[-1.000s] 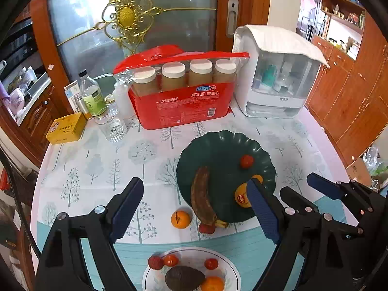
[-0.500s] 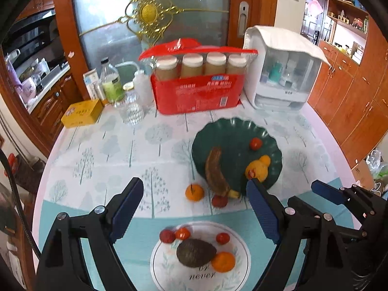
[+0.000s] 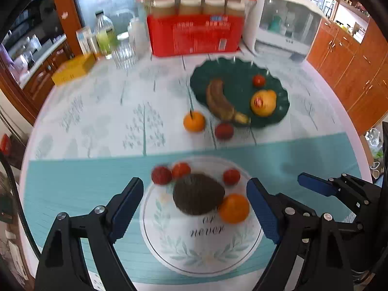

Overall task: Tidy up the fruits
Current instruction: 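Grasp the avocado with the left gripper while the right gripper grasps the large orange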

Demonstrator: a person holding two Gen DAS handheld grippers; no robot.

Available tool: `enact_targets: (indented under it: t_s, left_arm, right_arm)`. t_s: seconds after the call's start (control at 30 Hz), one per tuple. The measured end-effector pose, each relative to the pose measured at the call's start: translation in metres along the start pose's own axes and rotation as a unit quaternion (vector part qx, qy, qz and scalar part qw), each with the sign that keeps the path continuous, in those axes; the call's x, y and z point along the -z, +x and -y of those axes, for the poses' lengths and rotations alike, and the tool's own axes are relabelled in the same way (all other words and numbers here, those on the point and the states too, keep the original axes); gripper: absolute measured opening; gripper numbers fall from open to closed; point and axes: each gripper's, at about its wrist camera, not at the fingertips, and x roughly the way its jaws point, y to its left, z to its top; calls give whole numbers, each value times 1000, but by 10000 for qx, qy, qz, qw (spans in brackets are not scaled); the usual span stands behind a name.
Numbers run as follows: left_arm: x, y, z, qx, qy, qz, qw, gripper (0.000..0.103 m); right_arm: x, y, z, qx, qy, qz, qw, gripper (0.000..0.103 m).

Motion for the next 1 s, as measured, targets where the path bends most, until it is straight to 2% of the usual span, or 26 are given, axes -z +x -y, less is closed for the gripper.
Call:
enact_targets:
  t_s: [0.23,0.47,0.67,1.0]
  left_arm:
    - [17,30,-18,476,24,-334,9983,86]
    - [18,52,-40,755,15,-505,9959,86]
    - [16,68,-52,1059,-124,-634,9923,86]
    - [13,88,-47,1380,-48,-869,9866,86]
  right_arm:
    - [19,27,-12,-299,-40,-273,9992,49]
    - [24,49,-24,-492,-80,-462,9977,49]
    - [26,68,-34,-447,-124,-607,9971,49]
    - [19,73,-38,-197,-154,-387,9989,49]
